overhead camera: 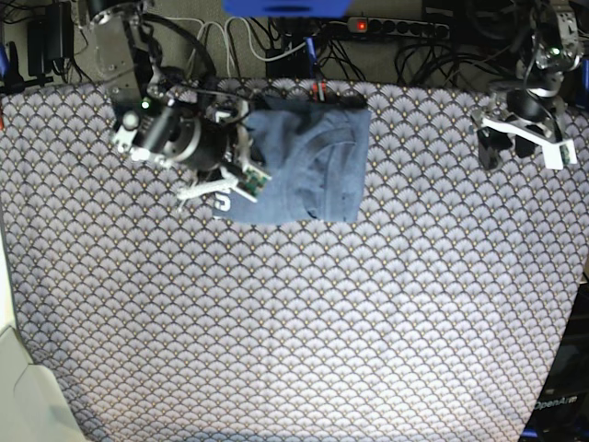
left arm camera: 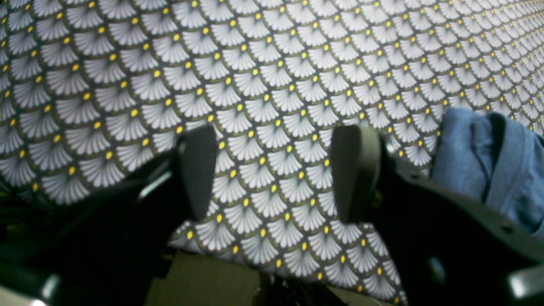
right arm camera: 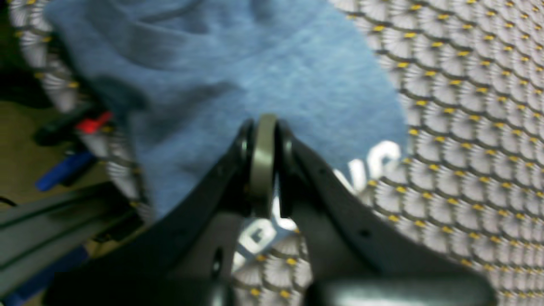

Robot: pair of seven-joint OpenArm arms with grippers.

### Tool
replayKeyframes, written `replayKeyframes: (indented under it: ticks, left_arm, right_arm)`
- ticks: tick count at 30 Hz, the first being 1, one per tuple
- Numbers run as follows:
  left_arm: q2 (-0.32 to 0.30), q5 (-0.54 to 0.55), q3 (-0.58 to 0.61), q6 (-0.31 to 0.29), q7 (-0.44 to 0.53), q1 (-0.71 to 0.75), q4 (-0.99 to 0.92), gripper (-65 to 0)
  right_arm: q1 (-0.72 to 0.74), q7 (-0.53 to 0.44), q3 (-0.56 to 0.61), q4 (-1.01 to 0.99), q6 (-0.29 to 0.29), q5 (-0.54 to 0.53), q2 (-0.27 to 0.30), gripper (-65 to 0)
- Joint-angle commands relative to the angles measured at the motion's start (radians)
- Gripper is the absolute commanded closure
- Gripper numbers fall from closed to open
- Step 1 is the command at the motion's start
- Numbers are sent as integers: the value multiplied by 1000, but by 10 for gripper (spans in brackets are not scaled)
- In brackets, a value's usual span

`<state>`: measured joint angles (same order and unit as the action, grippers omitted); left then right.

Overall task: Fold the T-shirt properly
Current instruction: 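Grasp the folded shirt with both grippers and rotate it square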

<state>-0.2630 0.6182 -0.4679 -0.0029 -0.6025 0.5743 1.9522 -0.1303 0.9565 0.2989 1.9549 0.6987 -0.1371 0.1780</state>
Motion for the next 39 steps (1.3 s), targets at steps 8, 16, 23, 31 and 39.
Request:
replayKeyframes:
  ticks: [8,16,23,31,39]
  left_arm:
    - [-9,4,-13,-3,20,45,20,-412]
    - [-14,2,-13,-3,20,69,22,-412]
    - [-5,4,4,-3,20,71,23,-351]
    - [0,-5,196,-3,20,92,16,-14]
    - [0,-8,438,7,20,66,14,-3]
  right_arm:
    - [7,-120,6,-144,-1,-9,-19,0]
    - [25,-167,7,-183,-1,-9,-31,0]
    - [24,-24,-4,47,-1,-9,-24,0]
    - [4,-20,-149,50,-1,-9,35,0]
    - [-4,-21,-332,45,-1,-9,90,0]
